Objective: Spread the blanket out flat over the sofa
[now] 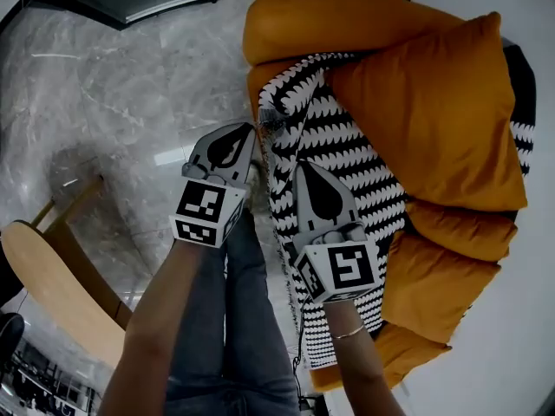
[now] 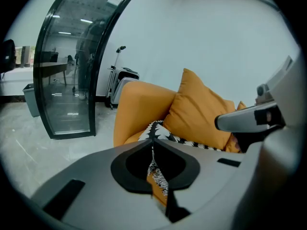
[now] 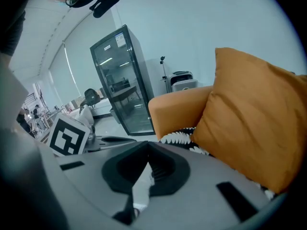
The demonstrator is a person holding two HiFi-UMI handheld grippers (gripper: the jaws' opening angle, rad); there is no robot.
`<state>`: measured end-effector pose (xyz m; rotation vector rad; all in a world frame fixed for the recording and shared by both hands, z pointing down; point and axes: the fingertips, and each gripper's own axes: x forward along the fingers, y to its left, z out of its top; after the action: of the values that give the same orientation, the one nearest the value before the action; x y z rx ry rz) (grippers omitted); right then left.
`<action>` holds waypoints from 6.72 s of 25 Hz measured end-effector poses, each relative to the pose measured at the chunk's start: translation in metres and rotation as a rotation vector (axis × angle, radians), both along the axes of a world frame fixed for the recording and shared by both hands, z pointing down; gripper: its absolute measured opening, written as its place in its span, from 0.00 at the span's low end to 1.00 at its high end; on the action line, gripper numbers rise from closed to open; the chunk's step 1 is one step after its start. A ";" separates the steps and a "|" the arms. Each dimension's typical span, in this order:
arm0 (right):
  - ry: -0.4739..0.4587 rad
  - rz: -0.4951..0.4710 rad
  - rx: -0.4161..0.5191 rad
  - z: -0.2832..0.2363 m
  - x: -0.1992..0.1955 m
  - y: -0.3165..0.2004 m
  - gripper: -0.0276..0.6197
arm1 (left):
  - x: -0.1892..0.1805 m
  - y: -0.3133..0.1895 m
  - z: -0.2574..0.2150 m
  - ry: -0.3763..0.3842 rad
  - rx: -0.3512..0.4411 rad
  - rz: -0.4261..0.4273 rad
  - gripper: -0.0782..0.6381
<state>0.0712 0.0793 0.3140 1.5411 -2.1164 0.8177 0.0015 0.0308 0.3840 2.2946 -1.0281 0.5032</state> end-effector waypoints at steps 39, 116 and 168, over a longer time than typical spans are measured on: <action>0.037 0.017 -0.137 0.069 0.025 -0.037 0.06 | 0.043 -0.007 0.118 0.048 -0.355 -0.051 0.18; 0.061 -0.017 -0.202 0.085 0.013 -0.057 0.06 | -0.050 -0.108 0.197 -0.245 -0.487 -0.103 0.23; -0.054 0.142 -0.012 -0.183 -0.009 -0.012 0.06 | -0.049 -0.019 -0.248 -0.038 -0.048 0.016 0.13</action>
<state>0.0619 0.0674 0.1309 1.6966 -2.0539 0.9278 -0.0478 0.0118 0.1361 2.2606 -1.0052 0.5747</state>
